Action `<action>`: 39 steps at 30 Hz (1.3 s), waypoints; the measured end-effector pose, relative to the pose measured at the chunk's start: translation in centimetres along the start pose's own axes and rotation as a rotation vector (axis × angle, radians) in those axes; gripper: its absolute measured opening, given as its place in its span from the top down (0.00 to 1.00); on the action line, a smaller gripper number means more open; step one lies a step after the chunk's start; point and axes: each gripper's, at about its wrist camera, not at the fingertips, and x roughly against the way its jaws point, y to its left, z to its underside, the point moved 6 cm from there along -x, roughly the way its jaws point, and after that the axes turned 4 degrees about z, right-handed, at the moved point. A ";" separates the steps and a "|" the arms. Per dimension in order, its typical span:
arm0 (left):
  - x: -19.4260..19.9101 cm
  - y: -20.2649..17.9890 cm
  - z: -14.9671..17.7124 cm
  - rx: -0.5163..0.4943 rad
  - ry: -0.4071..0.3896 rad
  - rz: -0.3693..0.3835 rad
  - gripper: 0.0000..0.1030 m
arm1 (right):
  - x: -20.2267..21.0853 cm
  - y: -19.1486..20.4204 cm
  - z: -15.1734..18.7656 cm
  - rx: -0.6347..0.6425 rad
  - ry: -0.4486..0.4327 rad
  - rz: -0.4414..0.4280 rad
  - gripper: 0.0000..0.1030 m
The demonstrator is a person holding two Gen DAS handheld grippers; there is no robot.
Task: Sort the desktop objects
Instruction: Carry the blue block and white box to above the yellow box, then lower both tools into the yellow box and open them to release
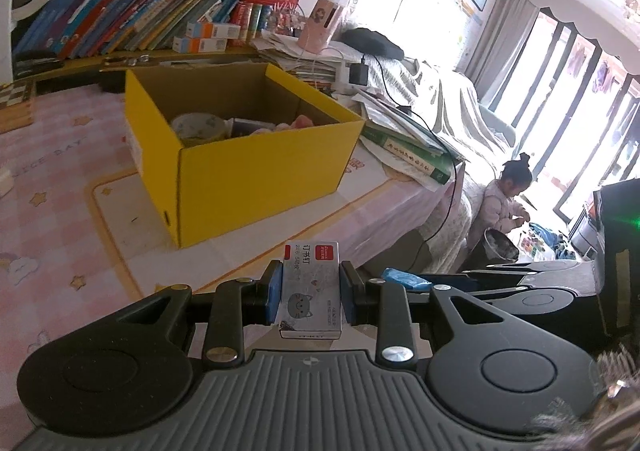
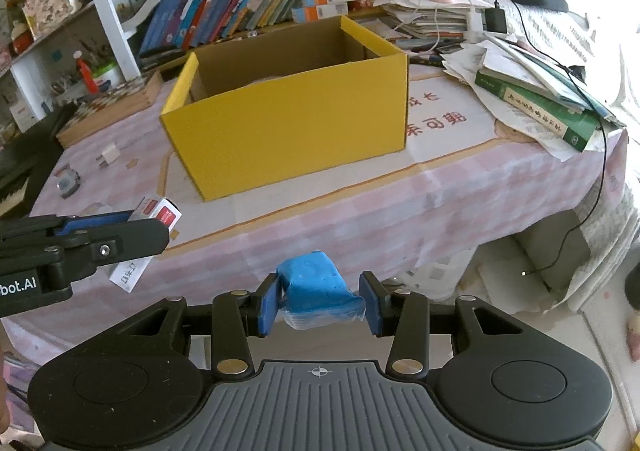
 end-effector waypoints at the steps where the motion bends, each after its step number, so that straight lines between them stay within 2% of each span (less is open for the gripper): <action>1: -0.3 -0.2 -0.4 -0.002 -0.004 0.000 0.73 | -0.1 -0.2 -0.2 0.002 0.000 -0.001 0.59; 10: -1.8 -1.6 -4.6 -0.035 -0.075 -0.020 0.73 | -1.0 -2.4 -4.0 0.026 -0.041 -0.039 0.59; 19: -3.1 -1.4 -10.8 -0.095 -0.186 -0.101 0.73 | -1.0 -3.6 -11.2 0.076 -0.173 -0.102 0.59; 23: -4.9 -0.1 -13.1 -0.106 -0.202 -0.146 0.73 | -2.0 -3.6 -14.2 0.110 -0.212 -0.122 0.59; 27: -7.9 1.8 -14.6 -0.121 -0.173 -0.201 0.73 | -3.6 -3.2 -17.0 0.155 -0.252 -0.130 0.59; 31: -11.4 3.6 -14.4 -0.127 -0.109 -0.250 0.73 | -5.9 -2.4 -19.2 0.181 -0.256 -0.137 0.59; 35: -14.5 5.3 -13.4 -0.130 -0.026 -0.307 0.73 | -9.0 -0.7 -20.9 0.218 -0.228 -0.149 0.59; 39: -15.9 6.7 -12.8 -0.105 0.024 -0.338 0.73 | -11.6 0.7 -21.8 0.284 -0.191 -0.167 0.59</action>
